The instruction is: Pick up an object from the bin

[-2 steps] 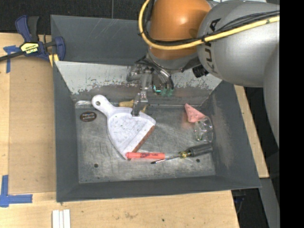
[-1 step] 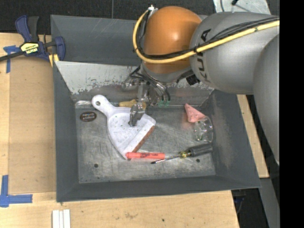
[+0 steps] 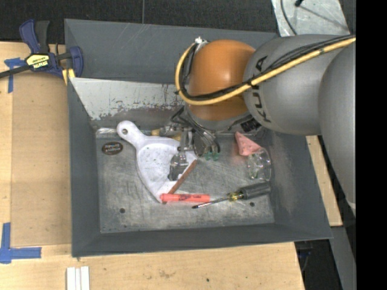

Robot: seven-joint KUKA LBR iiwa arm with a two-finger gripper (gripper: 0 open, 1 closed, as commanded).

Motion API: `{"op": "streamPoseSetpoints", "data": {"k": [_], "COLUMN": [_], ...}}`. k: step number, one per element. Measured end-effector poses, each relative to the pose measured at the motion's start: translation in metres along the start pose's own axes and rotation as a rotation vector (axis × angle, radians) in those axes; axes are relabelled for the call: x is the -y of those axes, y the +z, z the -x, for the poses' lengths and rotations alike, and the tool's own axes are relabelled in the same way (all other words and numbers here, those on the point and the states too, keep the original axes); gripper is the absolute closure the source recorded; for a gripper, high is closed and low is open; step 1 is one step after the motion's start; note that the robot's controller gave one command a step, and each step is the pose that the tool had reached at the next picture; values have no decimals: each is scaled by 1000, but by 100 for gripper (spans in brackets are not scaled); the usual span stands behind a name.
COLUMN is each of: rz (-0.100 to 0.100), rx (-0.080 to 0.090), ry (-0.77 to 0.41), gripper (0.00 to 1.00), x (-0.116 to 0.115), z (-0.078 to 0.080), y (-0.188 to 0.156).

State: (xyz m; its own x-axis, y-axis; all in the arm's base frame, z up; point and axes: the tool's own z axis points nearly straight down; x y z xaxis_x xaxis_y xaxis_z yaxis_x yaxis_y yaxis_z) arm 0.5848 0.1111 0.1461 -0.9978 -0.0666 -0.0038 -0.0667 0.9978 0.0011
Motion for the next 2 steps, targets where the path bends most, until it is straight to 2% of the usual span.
{"op": "streamPoseSetpoints", "data": {"k": [1, 2], "rz": [-1, -1], "rx": [0, 0], "ry": [-130, -204], "gripper": [0, 0], "x": [40, 50], "z": [0, 0], "y": [34, 42]}}
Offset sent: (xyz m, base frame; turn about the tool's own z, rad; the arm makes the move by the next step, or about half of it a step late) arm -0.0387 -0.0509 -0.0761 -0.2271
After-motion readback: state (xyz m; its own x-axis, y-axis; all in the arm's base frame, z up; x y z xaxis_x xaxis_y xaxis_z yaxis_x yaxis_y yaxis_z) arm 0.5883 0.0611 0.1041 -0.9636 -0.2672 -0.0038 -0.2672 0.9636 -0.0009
